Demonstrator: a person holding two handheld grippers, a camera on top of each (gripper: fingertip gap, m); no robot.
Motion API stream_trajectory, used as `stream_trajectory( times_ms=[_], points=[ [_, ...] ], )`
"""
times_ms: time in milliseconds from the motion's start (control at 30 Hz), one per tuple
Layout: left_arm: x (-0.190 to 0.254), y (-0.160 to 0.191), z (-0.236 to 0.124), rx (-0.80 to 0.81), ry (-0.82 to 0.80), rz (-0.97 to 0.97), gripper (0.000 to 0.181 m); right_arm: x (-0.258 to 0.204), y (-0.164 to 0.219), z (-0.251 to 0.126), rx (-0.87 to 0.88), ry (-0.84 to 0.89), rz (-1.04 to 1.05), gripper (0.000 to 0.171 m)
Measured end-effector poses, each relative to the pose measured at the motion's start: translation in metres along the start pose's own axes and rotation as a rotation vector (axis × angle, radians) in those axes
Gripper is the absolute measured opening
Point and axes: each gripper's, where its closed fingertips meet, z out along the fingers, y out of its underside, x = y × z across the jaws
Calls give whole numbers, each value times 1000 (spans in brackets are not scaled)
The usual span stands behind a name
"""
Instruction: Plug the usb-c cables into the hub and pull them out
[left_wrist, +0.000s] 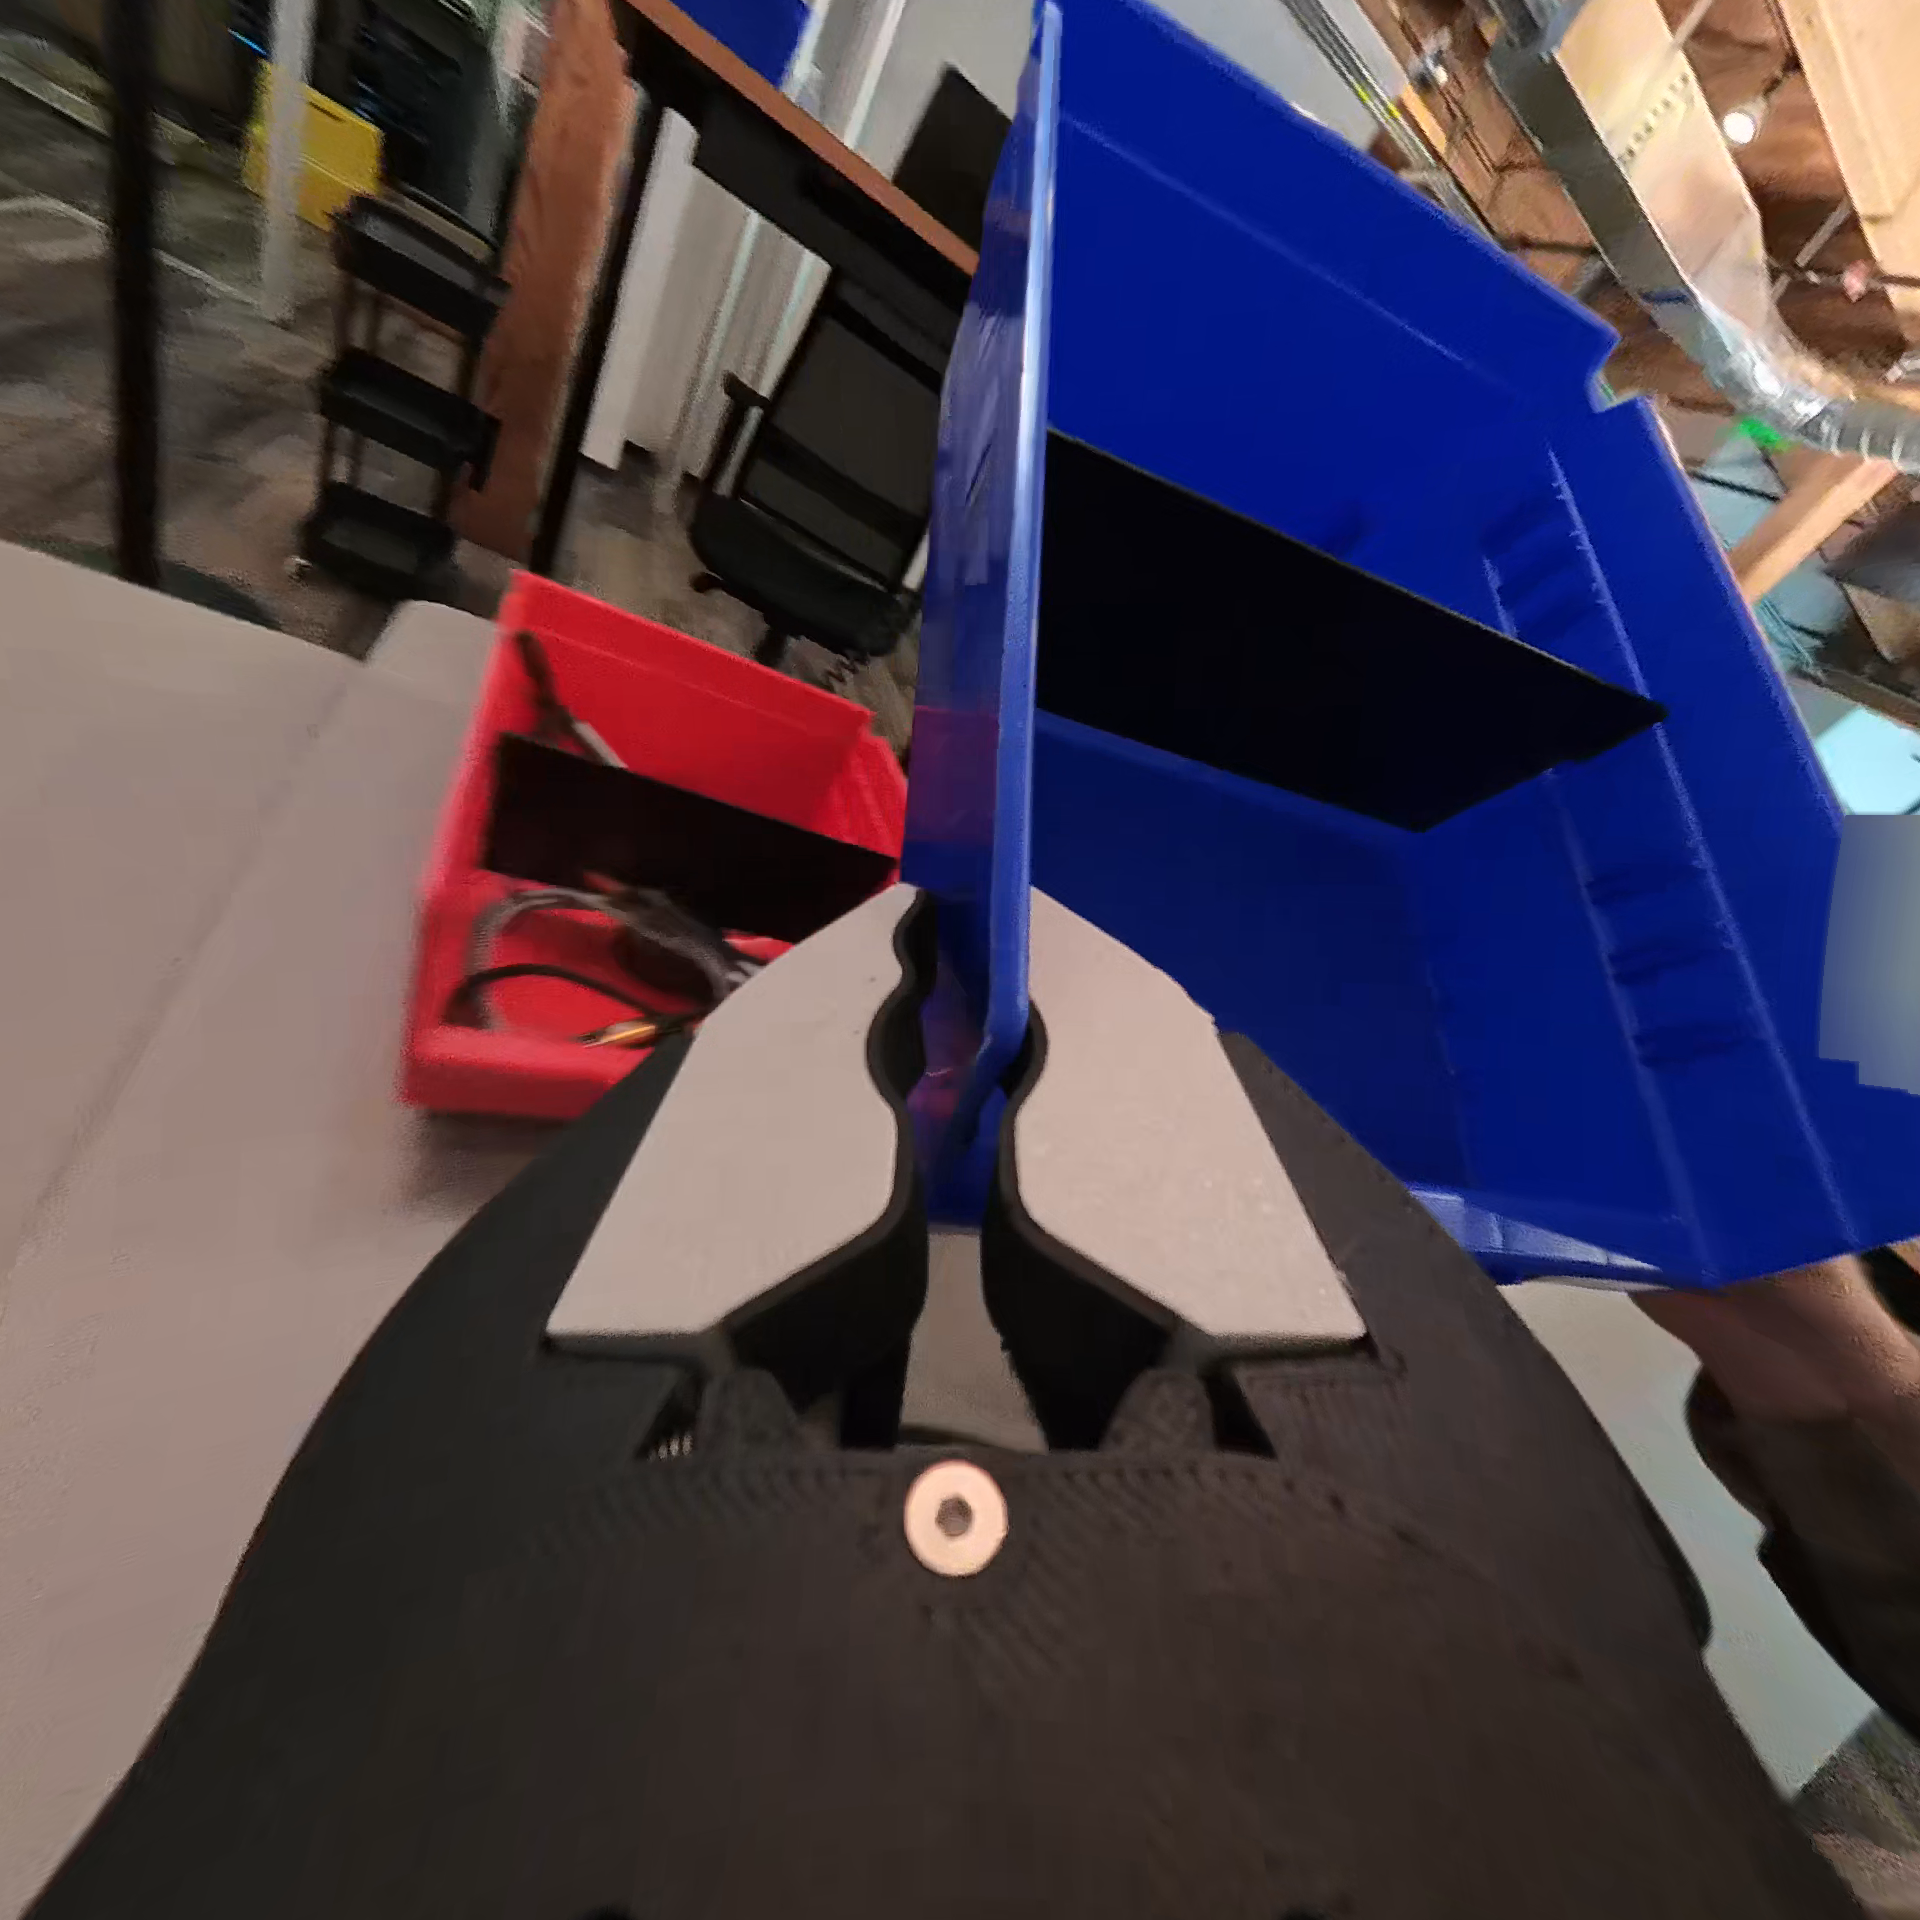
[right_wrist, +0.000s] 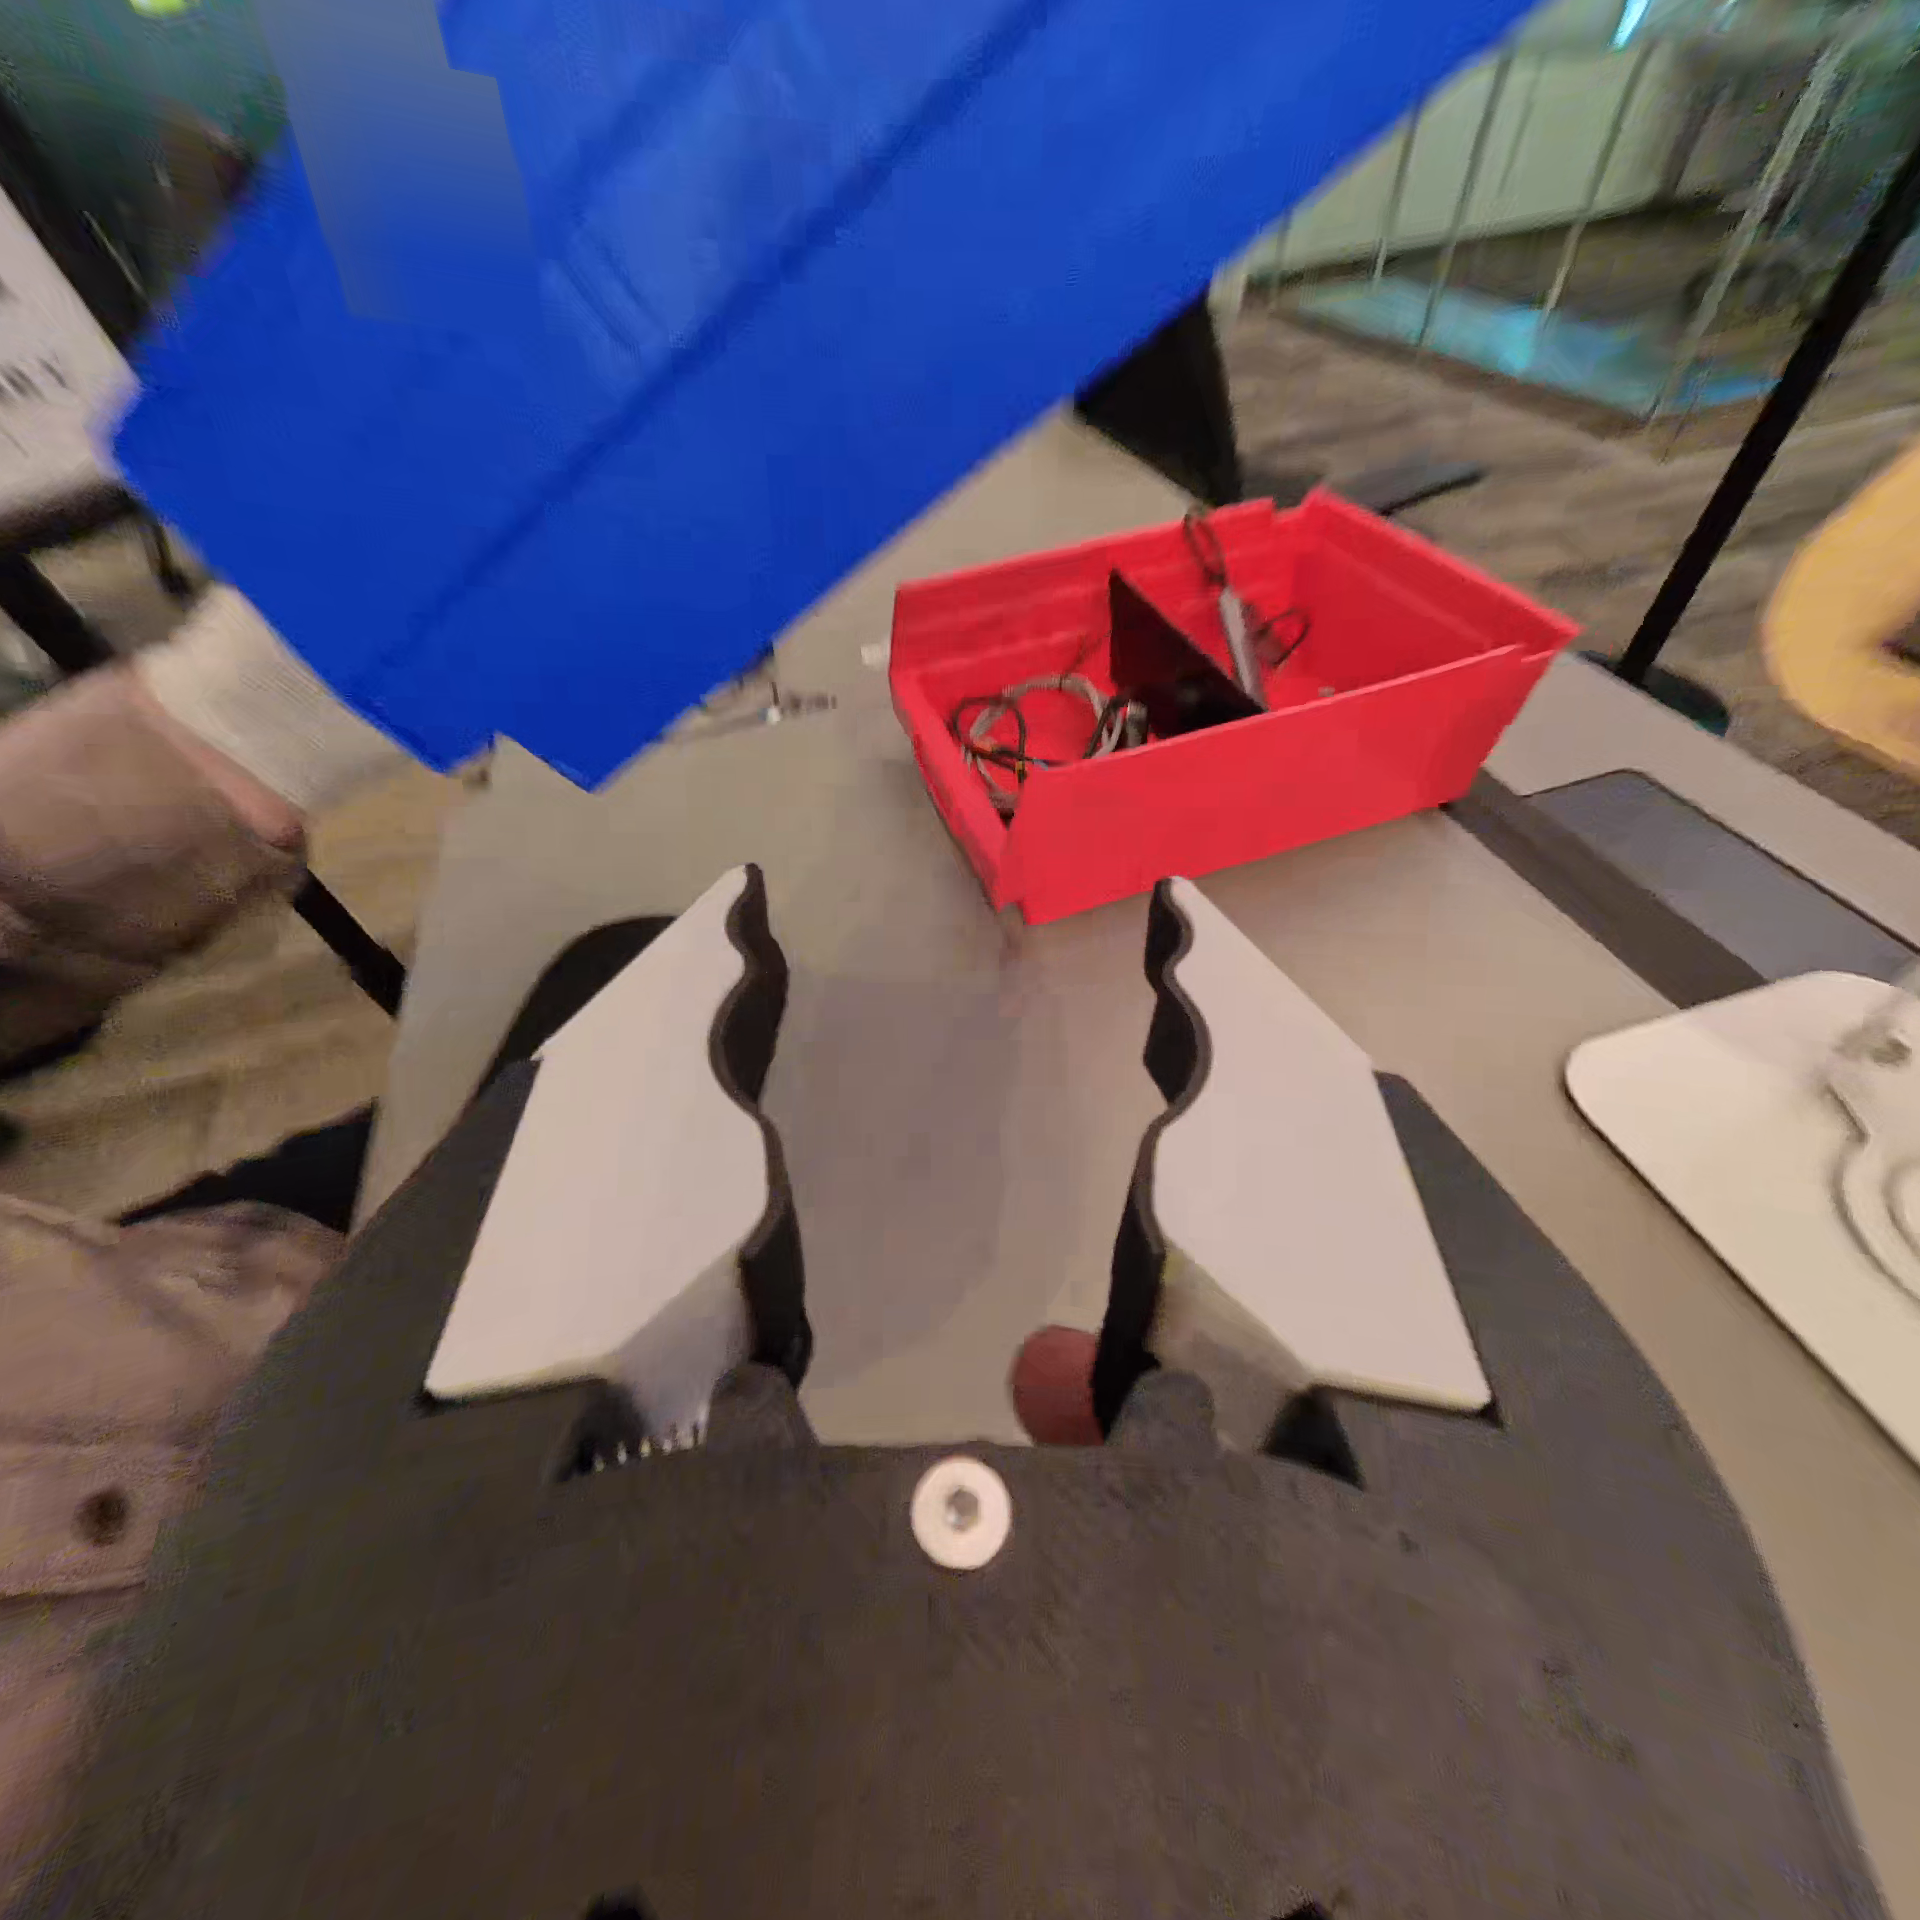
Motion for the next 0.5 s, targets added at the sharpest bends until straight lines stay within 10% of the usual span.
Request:
stream_trajectory(
  times_ms=[267, 500],
  points=[
    [128, 85, 116, -238, 164, 75, 8, -21, 10, -140, 228, 253, 63, 127],
    [227, 173, 199, -424, 270, 117, 8, 2, 64, -195, 168, 479, 157, 115]
  ],
)
